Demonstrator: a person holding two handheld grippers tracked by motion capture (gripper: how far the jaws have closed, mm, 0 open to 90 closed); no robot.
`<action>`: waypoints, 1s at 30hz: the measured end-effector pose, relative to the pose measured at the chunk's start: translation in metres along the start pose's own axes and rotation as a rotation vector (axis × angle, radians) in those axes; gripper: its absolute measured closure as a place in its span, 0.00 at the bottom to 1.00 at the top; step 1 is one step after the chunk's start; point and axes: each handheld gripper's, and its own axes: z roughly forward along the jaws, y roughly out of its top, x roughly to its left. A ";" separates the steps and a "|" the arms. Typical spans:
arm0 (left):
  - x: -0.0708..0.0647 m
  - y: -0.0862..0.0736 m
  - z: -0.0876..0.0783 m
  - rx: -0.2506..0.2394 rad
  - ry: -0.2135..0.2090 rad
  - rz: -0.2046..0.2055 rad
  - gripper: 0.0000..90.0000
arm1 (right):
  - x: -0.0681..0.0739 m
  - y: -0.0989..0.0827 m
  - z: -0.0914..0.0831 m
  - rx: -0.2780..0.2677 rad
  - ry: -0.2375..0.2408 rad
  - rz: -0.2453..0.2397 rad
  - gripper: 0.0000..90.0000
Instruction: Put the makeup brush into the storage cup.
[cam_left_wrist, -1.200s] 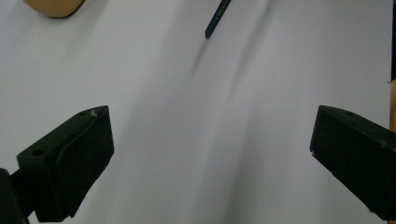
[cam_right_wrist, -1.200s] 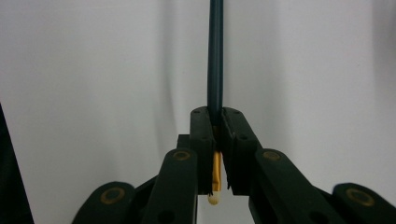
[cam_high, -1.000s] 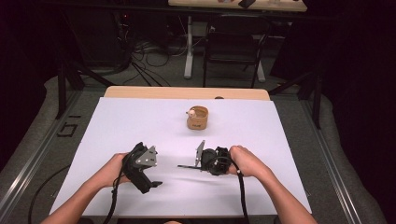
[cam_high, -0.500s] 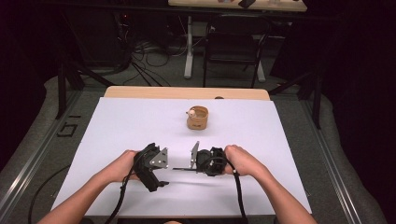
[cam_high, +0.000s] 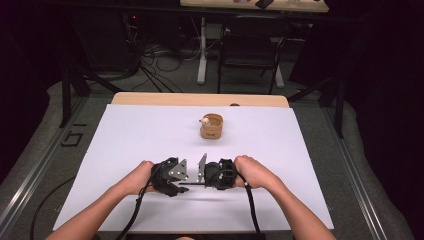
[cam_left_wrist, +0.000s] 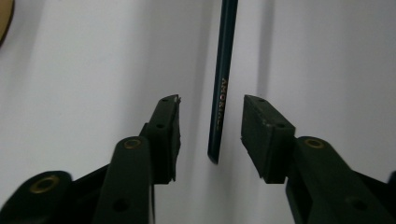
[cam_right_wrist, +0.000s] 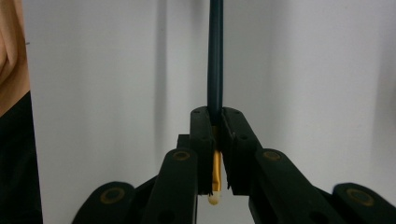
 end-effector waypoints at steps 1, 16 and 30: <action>0.001 0.001 0.001 -0.003 -0.005 0.005 0.64 | 0.000 0.000 0.000 0.000 0.000 0.000 0.93; -0.002 0.000 0.008 -0.037 -0.077 0.015 0.94 | 0.002 0.004 0.004 0.019 0.006 -0.048 0.93; -0.008 -0.012 0.009 -0.078 -0.098 -0.034 0.94 | 0.005 -0.013 0.001 -0.101 -0.010 0.091 0.23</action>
